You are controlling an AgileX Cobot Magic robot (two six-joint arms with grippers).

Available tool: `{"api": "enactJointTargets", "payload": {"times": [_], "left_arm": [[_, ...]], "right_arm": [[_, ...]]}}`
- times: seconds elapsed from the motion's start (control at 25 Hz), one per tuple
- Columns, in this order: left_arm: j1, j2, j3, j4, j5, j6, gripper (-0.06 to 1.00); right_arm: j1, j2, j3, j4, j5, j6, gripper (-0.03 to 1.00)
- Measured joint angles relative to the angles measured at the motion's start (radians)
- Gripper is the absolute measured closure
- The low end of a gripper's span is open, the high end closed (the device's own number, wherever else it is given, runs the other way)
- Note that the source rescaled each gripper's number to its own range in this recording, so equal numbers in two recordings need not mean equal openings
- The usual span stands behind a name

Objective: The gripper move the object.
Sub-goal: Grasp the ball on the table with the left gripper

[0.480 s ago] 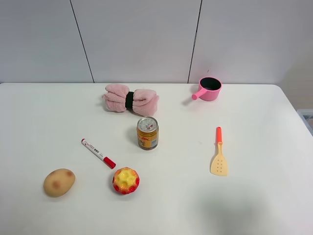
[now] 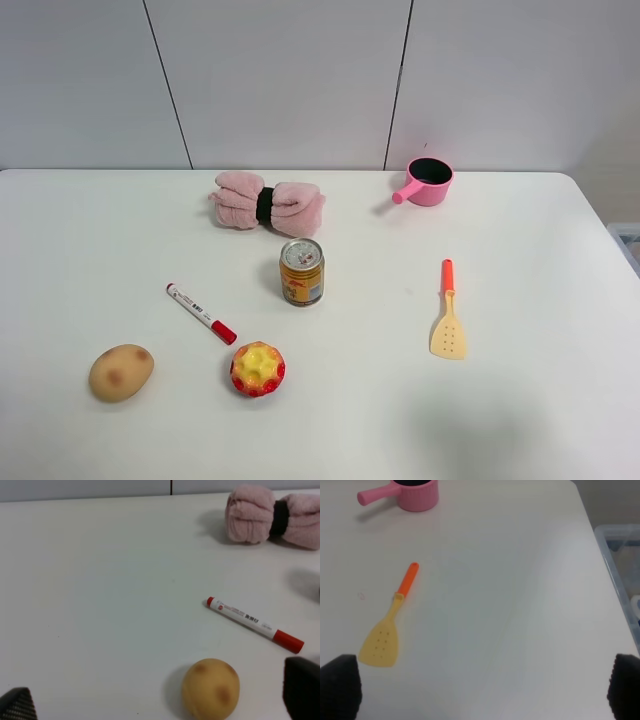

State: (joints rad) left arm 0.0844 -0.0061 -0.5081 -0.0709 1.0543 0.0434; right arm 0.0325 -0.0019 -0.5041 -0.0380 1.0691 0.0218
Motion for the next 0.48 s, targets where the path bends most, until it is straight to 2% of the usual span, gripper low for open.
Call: {"api": "enactJointTargets", "payload": {"times": [0.48], "left_arm": [[0.000, 0.000, 0.000, 0.000, 0.000, 0.000, -0.06]], "right_arm": [[0.000, 0.000, 0.000, 0.000, 0.000, 0.000, -0.03]]}}
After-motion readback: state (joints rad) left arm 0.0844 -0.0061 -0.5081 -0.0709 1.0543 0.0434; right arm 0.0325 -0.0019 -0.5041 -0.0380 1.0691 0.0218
